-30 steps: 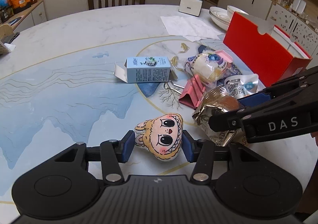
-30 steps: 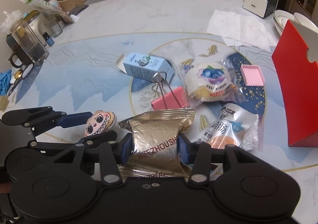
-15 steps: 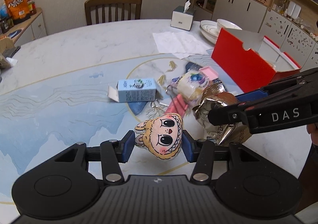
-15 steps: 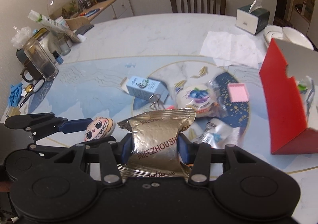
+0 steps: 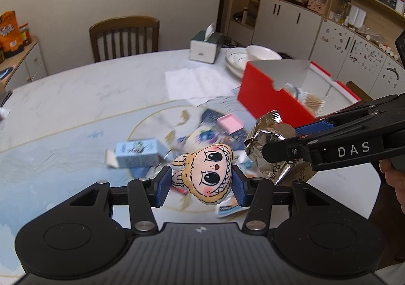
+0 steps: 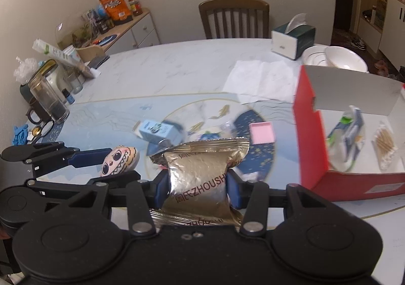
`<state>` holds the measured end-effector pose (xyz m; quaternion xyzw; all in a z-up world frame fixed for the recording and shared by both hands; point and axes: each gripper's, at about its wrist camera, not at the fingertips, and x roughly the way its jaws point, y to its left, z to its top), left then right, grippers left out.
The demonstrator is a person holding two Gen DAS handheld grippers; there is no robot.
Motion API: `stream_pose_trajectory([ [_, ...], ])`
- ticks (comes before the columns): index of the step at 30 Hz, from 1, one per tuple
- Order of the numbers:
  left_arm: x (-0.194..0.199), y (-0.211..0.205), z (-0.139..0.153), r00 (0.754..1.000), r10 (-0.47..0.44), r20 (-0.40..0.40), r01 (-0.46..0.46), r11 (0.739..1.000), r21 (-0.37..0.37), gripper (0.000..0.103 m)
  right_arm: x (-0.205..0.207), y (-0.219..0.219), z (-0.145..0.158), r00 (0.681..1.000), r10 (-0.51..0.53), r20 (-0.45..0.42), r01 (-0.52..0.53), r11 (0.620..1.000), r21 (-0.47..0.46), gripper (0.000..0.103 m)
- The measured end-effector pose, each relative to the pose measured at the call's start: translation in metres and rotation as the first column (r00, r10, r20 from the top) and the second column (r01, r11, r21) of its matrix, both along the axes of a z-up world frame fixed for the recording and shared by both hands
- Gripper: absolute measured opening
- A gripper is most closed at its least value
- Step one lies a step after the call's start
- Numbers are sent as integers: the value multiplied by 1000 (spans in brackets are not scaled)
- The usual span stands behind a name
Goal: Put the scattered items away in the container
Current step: 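Carry the plush and gold snack bag over the red box with both tools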
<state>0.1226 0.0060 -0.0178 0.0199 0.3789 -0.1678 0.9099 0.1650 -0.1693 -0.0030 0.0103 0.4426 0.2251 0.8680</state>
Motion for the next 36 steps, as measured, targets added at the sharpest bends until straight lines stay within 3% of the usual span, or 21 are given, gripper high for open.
stream_pose_trajectory([
  [18, 25, -106, 33, 993, -102, 67, 102, 995, -5, 49, 19, -116, 29, 995, -83, 62, 82, 997, 14, 46],
  [36, 71, -232, 29, 971, -221, 88, 217, 975, 48, 49, 58, -228, 22, 984, -159, 85, 162, 987, -25, 46],
])
